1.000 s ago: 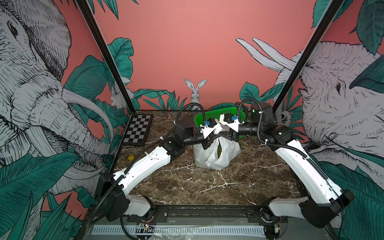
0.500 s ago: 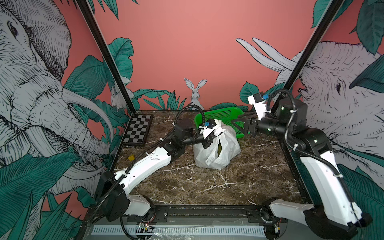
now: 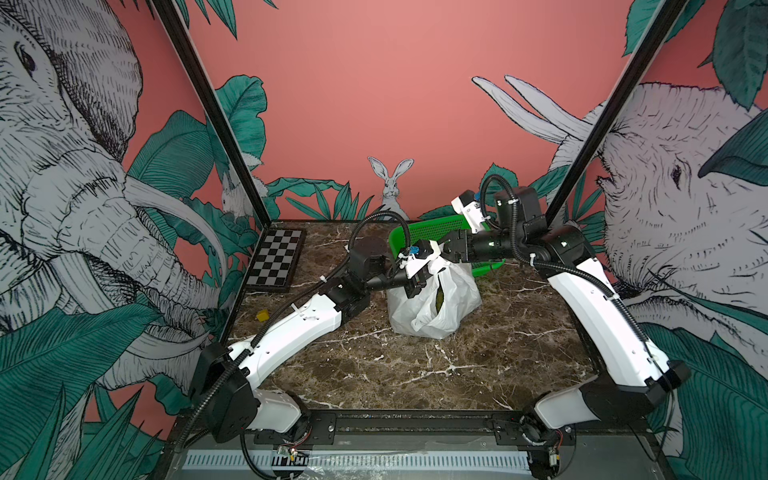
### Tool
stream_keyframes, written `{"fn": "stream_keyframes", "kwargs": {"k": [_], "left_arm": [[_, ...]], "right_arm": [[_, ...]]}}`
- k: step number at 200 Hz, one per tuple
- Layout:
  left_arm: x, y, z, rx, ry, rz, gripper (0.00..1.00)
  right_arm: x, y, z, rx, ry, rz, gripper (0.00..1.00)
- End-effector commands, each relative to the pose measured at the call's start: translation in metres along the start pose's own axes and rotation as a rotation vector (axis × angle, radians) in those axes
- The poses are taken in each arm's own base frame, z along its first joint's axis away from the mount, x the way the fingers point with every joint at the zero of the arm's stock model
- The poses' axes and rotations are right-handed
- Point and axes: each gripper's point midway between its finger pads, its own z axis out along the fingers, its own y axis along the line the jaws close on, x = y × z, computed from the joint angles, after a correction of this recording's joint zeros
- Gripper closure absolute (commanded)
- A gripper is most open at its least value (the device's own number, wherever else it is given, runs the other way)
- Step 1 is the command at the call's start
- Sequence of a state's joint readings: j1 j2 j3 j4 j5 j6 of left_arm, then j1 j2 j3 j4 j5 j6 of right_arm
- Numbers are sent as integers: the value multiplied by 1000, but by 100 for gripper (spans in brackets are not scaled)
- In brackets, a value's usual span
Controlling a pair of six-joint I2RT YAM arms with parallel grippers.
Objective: Place the pineapple into a plastic bag & tie a knot
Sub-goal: Cross the plastic bag at the center of the board.
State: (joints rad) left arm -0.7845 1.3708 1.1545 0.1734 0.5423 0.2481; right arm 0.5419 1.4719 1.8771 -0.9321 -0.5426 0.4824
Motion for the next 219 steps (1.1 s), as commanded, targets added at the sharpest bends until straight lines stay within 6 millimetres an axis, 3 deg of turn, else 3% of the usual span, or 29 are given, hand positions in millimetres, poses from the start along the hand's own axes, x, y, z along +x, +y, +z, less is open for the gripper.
{"fn": "stream_keyframes", "kwargs": {"k": [1, 27, 60, 66, 80, 95, 98, 107, 119, 129, 165, 219], "left_arm": [[-16, -3, -3, 15, -41, 45, 100], [-15, -2, -4, 8, -34, 35, 100], [-13, 1, -10, -33, -26, 19, 100], [-12, 3, -12, -48, -21, 12, 94], [-11, 5, -17, -79, -19, 2, 69], [-11, 5, -24, -106, -19, -11, 53], [-10, 5, -26, -111, -16, -13, 44], [-10, 4, -30, -122, -15, -21, 38], [-10, 6, -36, -149, -7, -28, 12], [-14, 7, -44, -178, -4, -29, 1], [-34, -2, -63, -239, 3, 14, 1], [-60, -36, -51, -92, -53, -20, 1]], "right_arm": [[3, 5, 1, -17, 24, -3, 70], [4, 4, 3, -15, 35, -3, 100], [-1, 6, 3, -20, 17, -6, 100], [-2, 5, 3, -17, 14, -4, 100], [-3, 3, 6, -7, 13, 4, 100], [-4, 0, 8, 2, 10, 7, 100], [-3, 0, 8, 3, 11, 7, 100], [-4, -1, 9, 7, 10, 8, 100], [-5, -3, 9, 18, 10, 10, 100], [-5, -5, 10, 28, 11, 13, 100], [-5, -8, 11, 43, 10, 14, 100], [-7, -8, 12, 52, 11, 7, 100]]}}
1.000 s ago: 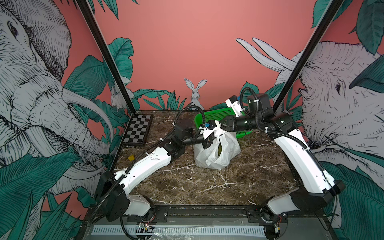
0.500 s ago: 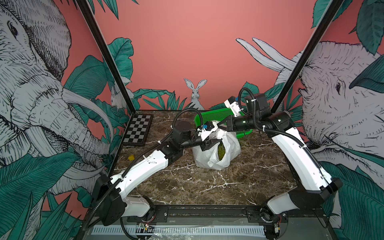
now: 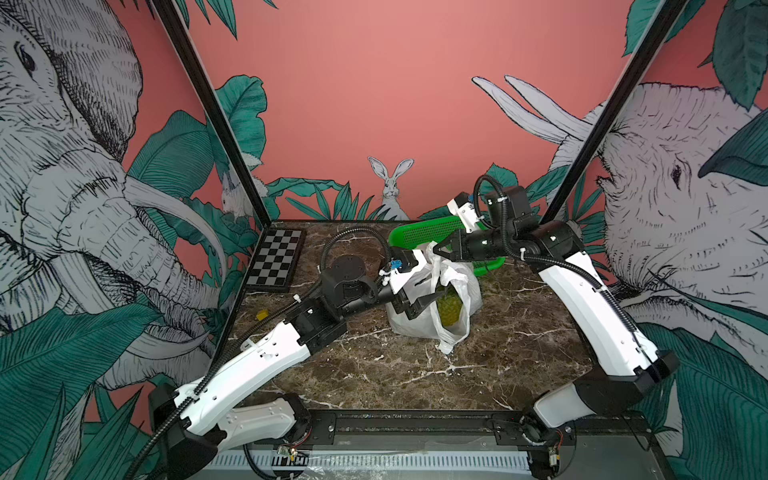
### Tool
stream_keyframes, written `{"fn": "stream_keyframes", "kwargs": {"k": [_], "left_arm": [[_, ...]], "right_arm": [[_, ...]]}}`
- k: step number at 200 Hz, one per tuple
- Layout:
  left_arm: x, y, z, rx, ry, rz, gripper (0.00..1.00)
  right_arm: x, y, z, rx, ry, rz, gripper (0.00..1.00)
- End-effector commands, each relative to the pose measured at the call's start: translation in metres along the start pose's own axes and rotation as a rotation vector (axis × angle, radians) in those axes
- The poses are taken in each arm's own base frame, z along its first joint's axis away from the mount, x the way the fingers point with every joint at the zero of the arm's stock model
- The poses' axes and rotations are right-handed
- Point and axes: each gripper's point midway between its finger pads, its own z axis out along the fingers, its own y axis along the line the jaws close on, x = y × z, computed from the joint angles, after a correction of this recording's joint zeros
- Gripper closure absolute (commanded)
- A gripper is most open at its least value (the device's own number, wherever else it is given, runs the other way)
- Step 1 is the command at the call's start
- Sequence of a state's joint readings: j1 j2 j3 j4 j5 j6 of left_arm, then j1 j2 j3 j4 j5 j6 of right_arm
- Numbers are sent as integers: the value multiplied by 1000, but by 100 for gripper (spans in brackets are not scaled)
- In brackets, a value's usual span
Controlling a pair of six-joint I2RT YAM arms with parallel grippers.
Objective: Place the pineapple into a plastic bag & tie a knot
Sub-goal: Cross the plastic bag at the center of the board.
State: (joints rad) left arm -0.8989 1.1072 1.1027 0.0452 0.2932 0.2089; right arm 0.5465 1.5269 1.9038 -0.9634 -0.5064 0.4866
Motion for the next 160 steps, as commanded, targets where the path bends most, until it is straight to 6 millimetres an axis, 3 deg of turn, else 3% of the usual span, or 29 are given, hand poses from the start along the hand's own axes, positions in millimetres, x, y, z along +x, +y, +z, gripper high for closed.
{"fn": "stream_keyframes", "kwargs": {"k": [1, 31, 59, 108, 132, 160], "left_arm": [[-11, -10, 4, 59, -16, -27, 1], [-21, -14, 21, 46, -43, -1, 3], [-21, -12, 35, 34, -39, -11, 12], [-23, -12, 43, 40, -77, -43, 49], [-27, -11, 46, 41, -100, -67, 55], [-25, -12, 44, 37, -113, -73, 87]], "right_arm": [[-7, 6, -5, 1, -27, -22, 100], [-6, 6, -5, 5, -22, -23, 100], [-5, 6, -6, 10, -20, -26, 100], [0, 1, -4, 27, -6, -23, 100], [1, 0, -3, 31, -3, -25, 100], [0, -1, -7, 48, -4, -39, 100]]}}
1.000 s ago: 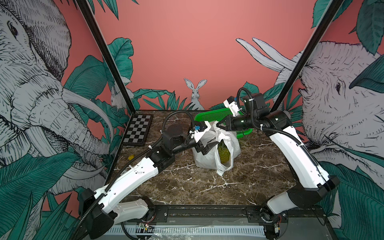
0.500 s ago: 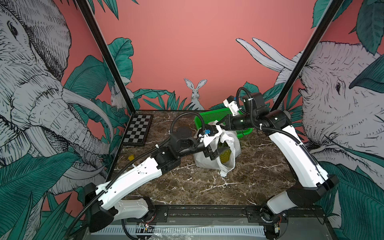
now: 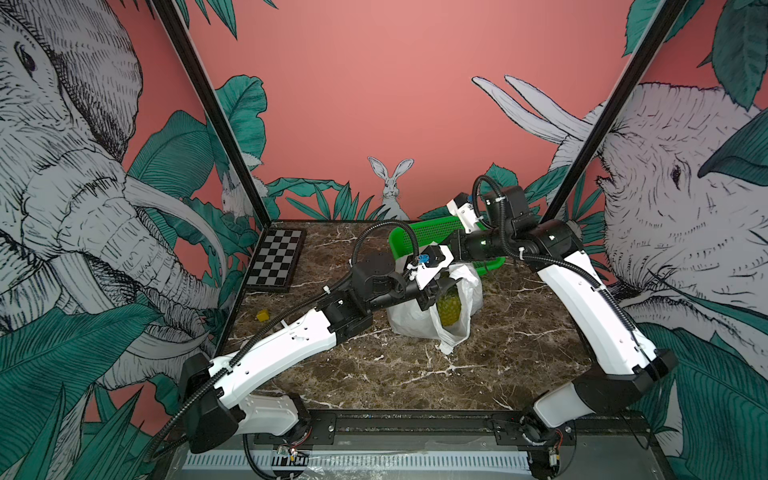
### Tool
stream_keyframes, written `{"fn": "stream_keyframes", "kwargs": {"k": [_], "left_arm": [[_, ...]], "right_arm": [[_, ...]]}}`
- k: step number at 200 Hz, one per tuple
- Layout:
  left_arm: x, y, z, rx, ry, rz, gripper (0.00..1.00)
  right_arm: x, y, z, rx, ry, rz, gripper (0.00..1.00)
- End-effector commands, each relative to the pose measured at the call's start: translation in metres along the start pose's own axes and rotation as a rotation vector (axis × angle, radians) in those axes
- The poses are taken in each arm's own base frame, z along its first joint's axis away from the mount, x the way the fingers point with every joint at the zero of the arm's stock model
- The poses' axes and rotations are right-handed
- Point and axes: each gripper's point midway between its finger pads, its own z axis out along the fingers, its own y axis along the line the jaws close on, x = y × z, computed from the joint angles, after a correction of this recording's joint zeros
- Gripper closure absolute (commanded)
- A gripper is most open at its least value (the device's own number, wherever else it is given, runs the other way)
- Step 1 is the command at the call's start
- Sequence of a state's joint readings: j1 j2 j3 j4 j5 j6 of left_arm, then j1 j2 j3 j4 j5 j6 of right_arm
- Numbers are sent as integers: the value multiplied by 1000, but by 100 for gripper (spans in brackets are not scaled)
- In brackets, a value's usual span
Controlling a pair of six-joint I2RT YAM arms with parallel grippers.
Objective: Place the pineapple into a plastic bag & tie a knot
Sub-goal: Cross the plastic bag at the center of the board.
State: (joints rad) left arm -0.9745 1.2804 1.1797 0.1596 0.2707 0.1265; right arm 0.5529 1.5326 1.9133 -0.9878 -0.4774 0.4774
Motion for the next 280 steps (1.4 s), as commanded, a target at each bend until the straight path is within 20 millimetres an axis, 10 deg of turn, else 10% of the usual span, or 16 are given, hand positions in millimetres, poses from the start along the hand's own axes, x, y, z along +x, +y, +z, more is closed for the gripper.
{"fn": "stream_keyframes", "kwargs": {"k": [1, 10, 68, 160, 280], "left_arm": [[-22, 1, -5, -10, -85, 3, 88], [-21, 3, -8, -25, -87, 3, 100], [8, 32, -32, -245, -42, -42, 100], [42, 73, -36, -380, 38, -158, 100], [61, 81, -34, -385, 124, -246, 100]], "right_arm": [[-2, 3, -8, 18, -13, -36, 100], [-2, 0, -11, 34, -11, -40, 100], [-5, -21, -44, 150, -52, -105, 100], [8, 9, -87, 95, -144, -406, 100], [109, 26, -38, -157, -145, -1258, 100]]}}
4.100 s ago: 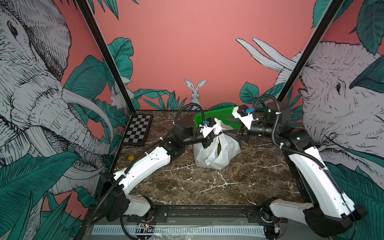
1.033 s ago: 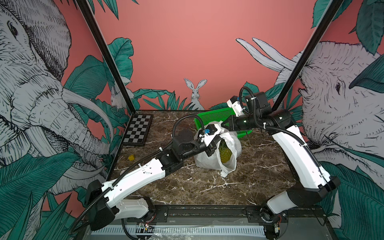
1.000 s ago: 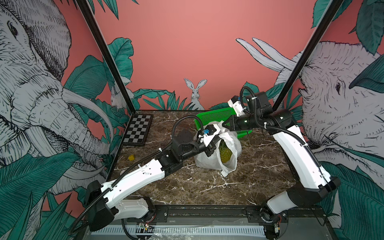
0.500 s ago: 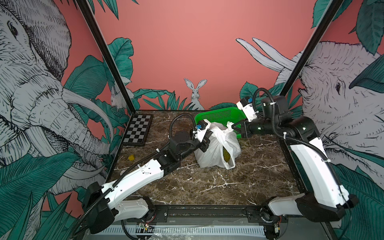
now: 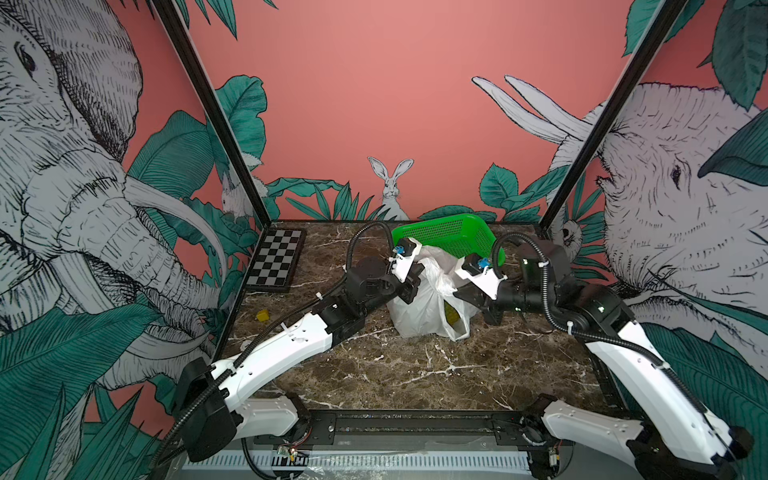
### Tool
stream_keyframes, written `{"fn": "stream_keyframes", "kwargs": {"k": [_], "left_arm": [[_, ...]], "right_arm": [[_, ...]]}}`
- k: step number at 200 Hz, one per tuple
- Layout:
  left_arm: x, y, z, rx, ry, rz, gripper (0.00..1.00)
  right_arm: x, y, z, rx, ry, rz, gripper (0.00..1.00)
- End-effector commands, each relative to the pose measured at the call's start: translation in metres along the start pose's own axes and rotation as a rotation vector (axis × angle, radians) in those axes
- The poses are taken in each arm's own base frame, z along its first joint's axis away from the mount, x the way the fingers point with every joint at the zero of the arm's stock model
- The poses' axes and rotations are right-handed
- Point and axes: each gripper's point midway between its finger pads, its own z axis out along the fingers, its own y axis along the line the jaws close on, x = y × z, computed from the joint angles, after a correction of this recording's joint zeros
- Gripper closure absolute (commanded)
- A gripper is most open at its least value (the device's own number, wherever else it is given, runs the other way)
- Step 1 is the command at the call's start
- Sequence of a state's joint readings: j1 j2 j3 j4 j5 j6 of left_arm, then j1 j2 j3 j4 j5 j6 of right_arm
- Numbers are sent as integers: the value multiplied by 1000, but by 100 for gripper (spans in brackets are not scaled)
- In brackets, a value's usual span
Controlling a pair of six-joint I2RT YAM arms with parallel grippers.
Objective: Place the pineapple into a plastic bag & tie a knot
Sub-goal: Cross the plastic bag at the center of the board.
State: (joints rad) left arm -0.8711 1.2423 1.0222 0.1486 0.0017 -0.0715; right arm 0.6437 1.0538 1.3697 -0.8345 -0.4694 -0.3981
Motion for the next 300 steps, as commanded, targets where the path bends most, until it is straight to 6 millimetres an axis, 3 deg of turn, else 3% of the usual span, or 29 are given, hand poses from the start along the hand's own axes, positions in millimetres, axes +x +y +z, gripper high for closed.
{"fn": "stream_keyframes", "kwargs": {"k": [1, 19, 39, 79, 135, 167, 171, 175, 184, 190, 195, 227, 249, 273, 300], "left_arm": [[-17, 5, -6, -16, -23, -29, 100], [-16, 4, -7, -14, -16, -28, 100], [-16, 5, -8, -13, -14, -31, 100], [-11, -4, -18, 35, 8, -16, 100], [-6, -16, -53, 164, 55, 59, 49], [-11, -24, -69, 290, 81, 145, 28], [-13, -24, -68, 304, 80, 154, 23], [-17, -23, -67, 317, 76, 162, 11], [-24, -24, -62, 351, 71, 187, 1], [-28, -27, -58, 380, 79, 203, 1], [-32, -18, -53, 374, 83, 212, 0], [-58, -33, -35, 515, 50, 269, 0], [-52, -41, -25, 602, 87, 255, 1], [-41, -46, -17, 665, 136, 219, 11], [-30, -45, -14, 685, 196, 199, 14]], "right_arm": [[-9, 14, 9, -54, -97, -299, 100], [14, 20, 23, -91, -36, -388, 100], [32, 13, 39, -57, 19, -476, 100], [38, -8, 57, 51, 23, -542, 100], [45, -10, 67, 61, 14, -560, 100], [48, -10, 65, 57, 5, -560, 100], [48, -10, 64, 56, 1, -558, 100], [49, -10, 63, 55, -3, -556, 100], [50, -8, 62, 51, -11, -554, 100], [51, -7, 61, 47, -16, -552, 100], [51, -7, 61, 45, -20, -551, 100], [48, -4, 60, 27, -61, -538, 100], [45, -5, 60, 25, -73, -539, 100], [42, -8, 60, 30, -85, -532, 100], [40, -8, 58, 28, -90, -529, 100]]}}
